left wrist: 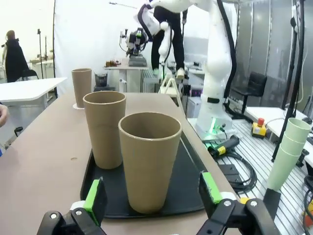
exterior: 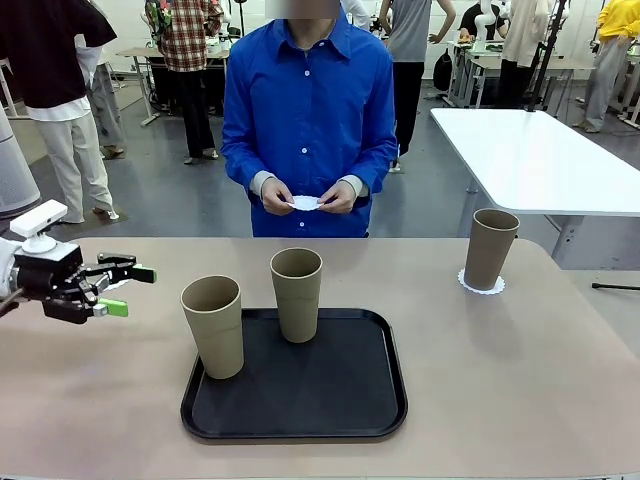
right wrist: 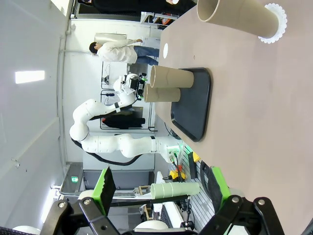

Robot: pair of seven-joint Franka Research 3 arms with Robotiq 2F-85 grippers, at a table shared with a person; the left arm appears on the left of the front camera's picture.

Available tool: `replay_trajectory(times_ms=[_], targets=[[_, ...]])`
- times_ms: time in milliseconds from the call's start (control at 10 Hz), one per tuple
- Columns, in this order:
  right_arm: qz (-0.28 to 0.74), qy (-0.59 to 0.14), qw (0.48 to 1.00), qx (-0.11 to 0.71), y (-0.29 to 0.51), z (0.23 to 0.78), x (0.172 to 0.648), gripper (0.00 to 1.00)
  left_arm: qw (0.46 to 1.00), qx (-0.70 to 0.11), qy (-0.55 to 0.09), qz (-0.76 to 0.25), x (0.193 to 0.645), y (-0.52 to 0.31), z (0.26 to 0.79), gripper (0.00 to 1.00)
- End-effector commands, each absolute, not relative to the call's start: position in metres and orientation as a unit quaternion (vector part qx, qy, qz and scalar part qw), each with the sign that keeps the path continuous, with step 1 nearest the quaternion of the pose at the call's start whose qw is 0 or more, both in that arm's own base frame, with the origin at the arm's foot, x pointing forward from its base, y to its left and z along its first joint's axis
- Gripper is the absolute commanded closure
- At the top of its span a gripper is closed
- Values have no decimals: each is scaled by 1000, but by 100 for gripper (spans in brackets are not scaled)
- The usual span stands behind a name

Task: Place coasters on the table and set cups on them.
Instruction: Take one Reusable plastic cup from the Flat Tray and place it on a coaster set by the human.

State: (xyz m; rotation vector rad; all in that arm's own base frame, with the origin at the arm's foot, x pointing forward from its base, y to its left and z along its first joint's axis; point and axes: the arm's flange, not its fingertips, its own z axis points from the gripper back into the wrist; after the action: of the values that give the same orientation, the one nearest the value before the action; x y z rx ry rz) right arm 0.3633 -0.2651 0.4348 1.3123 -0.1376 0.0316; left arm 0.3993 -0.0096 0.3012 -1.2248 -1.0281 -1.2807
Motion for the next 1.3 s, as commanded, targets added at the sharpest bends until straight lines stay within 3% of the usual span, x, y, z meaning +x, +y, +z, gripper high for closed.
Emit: replay_trajectory(times_ms=[0, 500, 800, 1200], targets=[[10, -61, 791, 608, -265, 435, 364, 0, 516, -516, -448, -517, 393, -19, 274, 0], [10, -61, 791, 608, -265, 435, 364, 0, 489, -519, -486, -505, 392, -39, 231, 0], [10, -61, 791, 608, -265, 435, 364, 0, 485, -524, -464, -524, 398, -50, 222, 0], [10, -61, 791, 608, -265, 435, 364, 0, 542, -499, -415, -534, 401, -62, 222, 0]])
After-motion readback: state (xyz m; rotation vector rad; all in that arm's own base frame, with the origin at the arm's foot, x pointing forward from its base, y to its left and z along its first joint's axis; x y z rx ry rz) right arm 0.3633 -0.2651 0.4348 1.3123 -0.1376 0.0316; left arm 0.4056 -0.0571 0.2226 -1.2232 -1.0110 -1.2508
